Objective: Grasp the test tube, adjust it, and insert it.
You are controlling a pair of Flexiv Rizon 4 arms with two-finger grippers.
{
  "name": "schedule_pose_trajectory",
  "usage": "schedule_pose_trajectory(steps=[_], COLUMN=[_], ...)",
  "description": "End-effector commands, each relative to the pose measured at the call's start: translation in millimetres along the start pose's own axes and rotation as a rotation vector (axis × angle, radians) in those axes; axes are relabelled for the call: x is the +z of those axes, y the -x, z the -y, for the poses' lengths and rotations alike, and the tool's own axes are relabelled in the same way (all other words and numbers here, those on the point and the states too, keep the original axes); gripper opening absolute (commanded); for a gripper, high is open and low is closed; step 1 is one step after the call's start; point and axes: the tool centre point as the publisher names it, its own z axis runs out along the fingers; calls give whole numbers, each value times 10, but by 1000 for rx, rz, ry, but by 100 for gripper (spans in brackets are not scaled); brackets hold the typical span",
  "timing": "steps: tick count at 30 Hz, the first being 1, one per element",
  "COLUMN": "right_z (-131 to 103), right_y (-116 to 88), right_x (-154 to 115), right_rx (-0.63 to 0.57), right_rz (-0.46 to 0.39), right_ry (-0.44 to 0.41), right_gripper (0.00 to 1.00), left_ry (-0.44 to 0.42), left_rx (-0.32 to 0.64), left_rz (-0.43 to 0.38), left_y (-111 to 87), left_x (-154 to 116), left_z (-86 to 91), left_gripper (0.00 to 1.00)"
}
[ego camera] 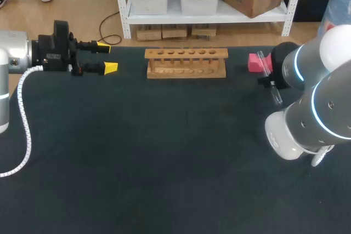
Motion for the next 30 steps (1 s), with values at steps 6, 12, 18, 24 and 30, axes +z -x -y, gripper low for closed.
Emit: schedule_pose_trajectory(steps=[6, 12, 18, 24, 30], right_z=[-38, -62, -137, -284, -522], right_y=[52, 96, 163, 239, 324], right_x=[-120, -291, -537, -736, -911], right_rx=[41, 74, 103, 114, 111], right_rz=[15, 25, 28, 27, 22], right_ry=[-30, -52, -74, -95, -106], right_gripper=[0, 0, 0, 0, 0], left_ry=[1, 1, 1, 1, 1], left_rx=[3, 3, 3, 3, 3], left_rz=[5, 5, 5, 5, 5], left_y=[-12, -12, -12, -12, -12], left_x=[2, 2, 2, 2, 2], left_z=[0, 0, 0, 0, 0], left_gripper=[100, 100, 100, 100, 100])
